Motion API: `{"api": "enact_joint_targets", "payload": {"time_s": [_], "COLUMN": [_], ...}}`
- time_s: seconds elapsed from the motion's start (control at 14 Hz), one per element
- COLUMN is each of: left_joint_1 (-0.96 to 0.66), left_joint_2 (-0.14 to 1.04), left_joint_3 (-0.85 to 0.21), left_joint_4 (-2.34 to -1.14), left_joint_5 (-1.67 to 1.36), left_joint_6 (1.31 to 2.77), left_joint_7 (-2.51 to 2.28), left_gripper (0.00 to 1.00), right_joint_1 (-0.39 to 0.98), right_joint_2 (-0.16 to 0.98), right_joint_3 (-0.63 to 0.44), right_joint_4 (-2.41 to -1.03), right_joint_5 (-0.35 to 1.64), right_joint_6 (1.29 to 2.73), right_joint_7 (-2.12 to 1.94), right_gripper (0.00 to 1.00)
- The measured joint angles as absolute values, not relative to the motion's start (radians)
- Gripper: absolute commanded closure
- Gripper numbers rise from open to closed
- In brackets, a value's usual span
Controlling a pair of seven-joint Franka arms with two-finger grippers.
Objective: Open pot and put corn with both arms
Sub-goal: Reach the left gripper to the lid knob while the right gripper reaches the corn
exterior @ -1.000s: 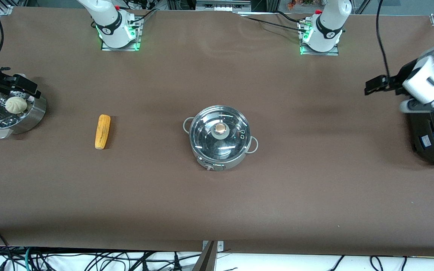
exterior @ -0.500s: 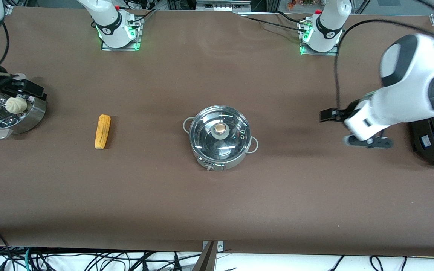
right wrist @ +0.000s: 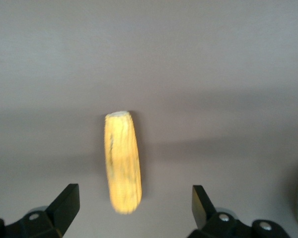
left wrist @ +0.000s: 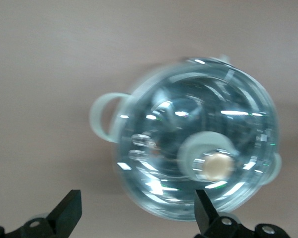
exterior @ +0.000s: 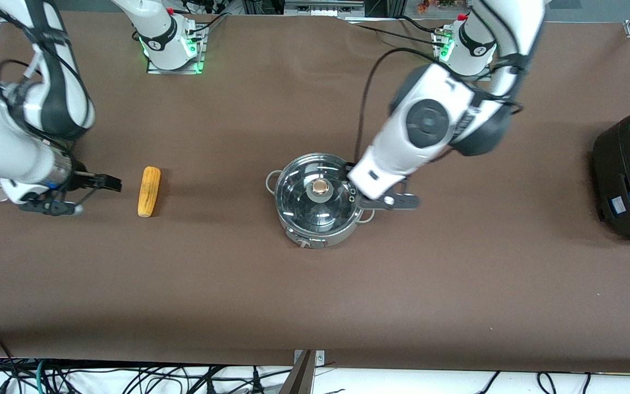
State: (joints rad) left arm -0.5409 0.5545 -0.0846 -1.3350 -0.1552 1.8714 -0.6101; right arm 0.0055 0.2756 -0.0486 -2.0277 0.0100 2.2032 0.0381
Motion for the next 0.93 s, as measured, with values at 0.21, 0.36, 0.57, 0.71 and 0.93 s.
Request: {"api": "enact_joint_targets", "payload": {"time_s": [0.21,0.36,0.57,0.71,0.93], "left_joint_1": [-0.625,-0.667,-0.699,-0.703,-0.703], "left_joint_2": [0.625,0.656,0.685,0.697,0.708], "left_joint_3": [-0.076,-0.057,-0.042,-0.041,-0.036], "left_joint_4": [-1.281,-1.262,-1.252,-1.251,-1.250], "left_joint_5": [-0.155,-0.148,-0.114,-0.099,-0.059], "left_joint_6": [1.908,1.933,1.974,1.985,1.985], "left_joint_7": [-0.636,-0.651,-0.697,-0.702,-0.704], "left_gripper": [0.00,0.00,0.00,0.00,0.02], "right_joint_1": [0.006,0.006,0.006,0.007,0.008], "right_joint_2": [0.332,0.366,0.412,0.423,0.424], "right_joint_3": [-0.048,-0.046,-0.028,-0.006,0.017], "right_joint_4": [-2.105,-2.107,-2.108,-2.107,-2.107], "right_joint_5": [0.010,0.013,0.016,0.017,0.017], "right_joint_6": [2.327,2.377,2.430,2.441,2.444], "right_joint_7": [0.047,0.051,0.095,0.143,0.177], "right_gripper": [0.00,0.00,0.00,0.00,0.02]}}
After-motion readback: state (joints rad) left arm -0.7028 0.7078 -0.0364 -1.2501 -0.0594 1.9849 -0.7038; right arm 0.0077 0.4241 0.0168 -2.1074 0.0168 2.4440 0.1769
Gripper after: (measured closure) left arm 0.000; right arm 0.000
